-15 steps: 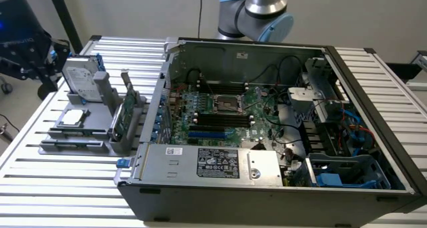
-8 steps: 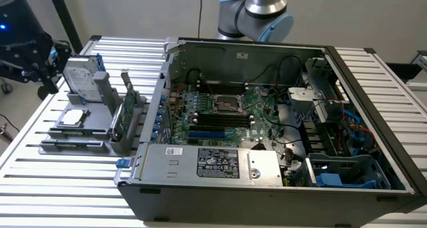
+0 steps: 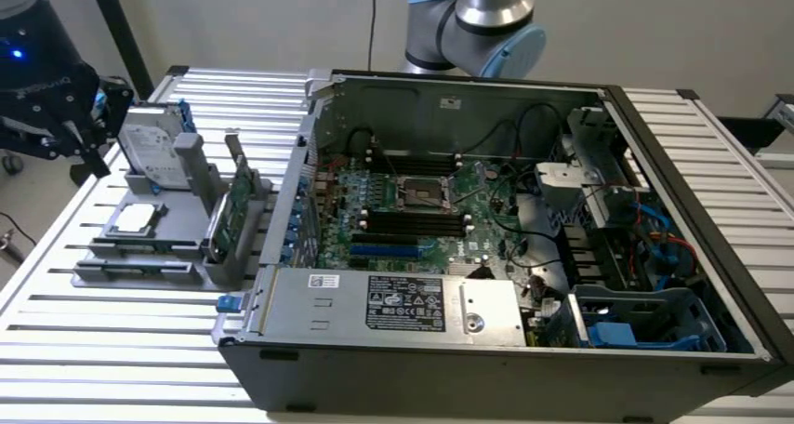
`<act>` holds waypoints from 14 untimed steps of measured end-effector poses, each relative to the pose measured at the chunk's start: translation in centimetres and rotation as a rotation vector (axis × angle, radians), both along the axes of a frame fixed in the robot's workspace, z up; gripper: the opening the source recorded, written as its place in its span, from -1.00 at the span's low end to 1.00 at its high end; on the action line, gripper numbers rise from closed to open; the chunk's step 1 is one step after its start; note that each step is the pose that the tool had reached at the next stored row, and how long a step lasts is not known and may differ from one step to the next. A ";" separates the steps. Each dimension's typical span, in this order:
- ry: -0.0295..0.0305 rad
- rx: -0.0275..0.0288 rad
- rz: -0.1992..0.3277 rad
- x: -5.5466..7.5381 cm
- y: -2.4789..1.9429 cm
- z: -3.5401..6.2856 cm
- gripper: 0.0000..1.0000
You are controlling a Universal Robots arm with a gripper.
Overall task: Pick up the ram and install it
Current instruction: 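Pick up the ram and move it above insertion slot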
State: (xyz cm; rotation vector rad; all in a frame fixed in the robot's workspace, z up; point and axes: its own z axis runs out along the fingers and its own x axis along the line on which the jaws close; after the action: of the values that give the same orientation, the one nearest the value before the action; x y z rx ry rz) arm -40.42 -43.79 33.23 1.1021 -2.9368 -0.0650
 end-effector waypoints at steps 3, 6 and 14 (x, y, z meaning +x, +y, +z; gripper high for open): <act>0.0000 0.0000 0.055 0.0 0.00 -0.15 -0.79; 0.0001 0.0000 0.109 0.0 0.00 -0.29 -0.79; 0.0001 0.0000 0.255 0.0 0.00 -0.67 -0.79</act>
State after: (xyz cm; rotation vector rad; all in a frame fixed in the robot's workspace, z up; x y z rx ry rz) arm -40.42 -43.79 32.56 1.4636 -2.7684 -0.0635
